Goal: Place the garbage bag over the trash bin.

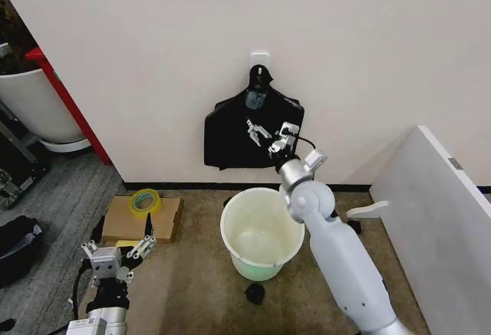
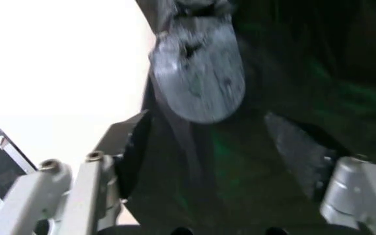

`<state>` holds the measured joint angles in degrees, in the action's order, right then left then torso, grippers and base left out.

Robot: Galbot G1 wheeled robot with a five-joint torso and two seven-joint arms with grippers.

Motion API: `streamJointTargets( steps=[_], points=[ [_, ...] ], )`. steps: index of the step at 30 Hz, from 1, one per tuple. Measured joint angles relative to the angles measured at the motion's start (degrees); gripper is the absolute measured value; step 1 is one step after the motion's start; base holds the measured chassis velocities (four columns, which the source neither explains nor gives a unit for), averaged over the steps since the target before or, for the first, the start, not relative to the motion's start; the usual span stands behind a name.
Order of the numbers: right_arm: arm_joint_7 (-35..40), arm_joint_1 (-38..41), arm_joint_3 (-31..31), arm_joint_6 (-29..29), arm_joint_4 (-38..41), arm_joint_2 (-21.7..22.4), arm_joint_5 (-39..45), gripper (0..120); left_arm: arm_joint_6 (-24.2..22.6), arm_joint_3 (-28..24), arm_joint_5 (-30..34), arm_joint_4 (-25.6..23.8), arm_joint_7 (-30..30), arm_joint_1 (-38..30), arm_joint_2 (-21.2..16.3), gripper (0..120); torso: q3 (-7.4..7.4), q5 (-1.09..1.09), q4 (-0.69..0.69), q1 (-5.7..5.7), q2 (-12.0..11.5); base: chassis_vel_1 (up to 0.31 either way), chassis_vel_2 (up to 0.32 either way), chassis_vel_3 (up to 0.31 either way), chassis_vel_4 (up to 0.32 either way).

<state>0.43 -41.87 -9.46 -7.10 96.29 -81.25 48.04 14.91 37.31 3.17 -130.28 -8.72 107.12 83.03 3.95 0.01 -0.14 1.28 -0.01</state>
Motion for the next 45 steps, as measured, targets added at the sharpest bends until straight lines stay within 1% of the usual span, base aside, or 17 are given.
streamJointTargets(
  steps=[1,7,8,10,11,13,14,15,17,28,30,33,34,37,42,43,45],
  points=[
    [0.0,0.0,0.0,0.0,0.0,0.0,0.0,63,0.0,0.0,0.0,0.0,0.0,0.0,0.0,98,0.0,0.0,0.0,0.0,0.0,0.0,0.0,0.0,0.0],
    [1.22,1.53,0.28,-0.47,0.14,0.18,1.55,41,-0.07,0.08,0.33,0.14,-0.46,-0.39,0.52,98,0.0,0.0,0.0,0.0,0.0,0.0,0.0,0.0,0.0],
    [1.22,1.53,0.28,-0.47,0.14,0.18,1.55,41,-0.07,0.08,0.33,0.14,-0.46,-0.39,0.52,98,0.0,0.0,0.0,0.0,0.0,0.0,0.0,0.0,0.0],
    [1.29,1.38,0.3,-0.47,0.66,0.17,1.48,33,0.11,0.08,0.51,0.31,-0.48,-0.41,0.47,97,-0.01,0.0,0.0,0.0,0.0,0.0,0.0,0.0,0.0],
    [1.29,1.38,0.3,-0.47,0.66,0.17,1.48,33,0.11,0.08,0.51,0.31,-0.48,-0.41,0.47,97,-0.01,0.0,0.0,0.0,0.0,0.0,0.0,0.0,0.0],
    [1.33,1.11,0.2,-0.47,1.18,0.02,1.05,17,0.3,0.26,0.82,0.65,-0.57,-0.66,0.1,98,-0.01,0.0,0.0,0.0,0.0,0.0,0.0,0.0,0.0],
    [1.33,1.11,0.2,-0.47,1.21,0.02,1.01,15,0.3,0.26,0.84,0.66,-0.59,-0.68,0.07,98,-0.01,0.0,0.0,0.0,0.0,0.0,0.0,0.0,0.0],
    [1.33,1.18,0.29,-0.47,1.26,0.04,0.97,8,0.3,0.26,0.87,0.73,-0.75,-0.78,-0.13,98,-0.01,0.01,0.0,0.0,0.0,0.0,0.0,0.0,0.0],
    [1.35,1.4,0.37,-0.47,1.26,0.03,0.97,0,0.3,0.26,0.87,0.74,-0.81,-0.84,-0.43,98,-0.01,0.0,0.0,0.0,0.0,0.0,0.0,0.0,0.0],
    [2.38,0.55,-0.01,0.16,1.67,0.4,0.99,0,0.37,0.22,1.08,0.27,-1.0,-0.87,-0.55,98,0.0,0.0,0.01,0.0,0.0,0.0,0.0,0.0,0.0],
    [2.36,-1.3,-0.04,0.63,2.88,1.18,-0.39,0,0.39,0.13,1.07,0.27,-1.02,-0.8,-0.44,98,-0.01,0.0,0.01,0.0,0.0,0.0,0.0,0.0,0.0],
    [1.79,-6.53,-0.05,1.32,6.39,3.5,-3.5,0,0.41,0.02,1.02,0.3,-1.05,-0.83,-0.45,97,-0.01,0.02,-0.01,0.0,0.0,0.0,0.0,0.0,0.0],
    [1.79,-6.53,-0.05,1.32,6.39,3.5,-3.5,0,0.41,0.02,1.02,0.3,-1.05,-0.83,-0.45,97,-0.01,0.02,-0.01,0.0,0.0,0.0,0.0,0.0,0.0],
    [1.51,-12.04,-0.14,1.18,11.18,5.99,-4.67,0,0.36,-0.28,0.88,0.56,-1.08,-1.17,-0.45,98,-0.01,0.02,-0.02,-0.01,0.0,0.0,0.0,0.0,0.0],
    [-0.75,-19.65,-0.71,3.5,16.38,10.21,-11.58,0,0.24,-0.9,0.48,0.64,-1.18,-1.3,-0.32,98,-0.01,0.01,-0.01,-0.01,0.01,0.0,0.0,0.0,0.0],
    [-0.75,-19.65,-0.71,3.5,16.38,10.21,-11.58,0,0.24,-0.9,0.48,0.64,-1.18,-1.3,-0.32,98,-0.01,0.01,-0.01,-0.01,0.01,0.0,0.0,0.0,0.0],
    [-1.71,-23.02,-1.24,4.8,17.63,11.27,-14.33,0,0.23,-1.02,0.45,0.73,-1.2,-1.33,-0.39,98,-0.01,0.01,0.0,-0.01,0.0,0.0,0.0,0.0,0.0]
  ],
)
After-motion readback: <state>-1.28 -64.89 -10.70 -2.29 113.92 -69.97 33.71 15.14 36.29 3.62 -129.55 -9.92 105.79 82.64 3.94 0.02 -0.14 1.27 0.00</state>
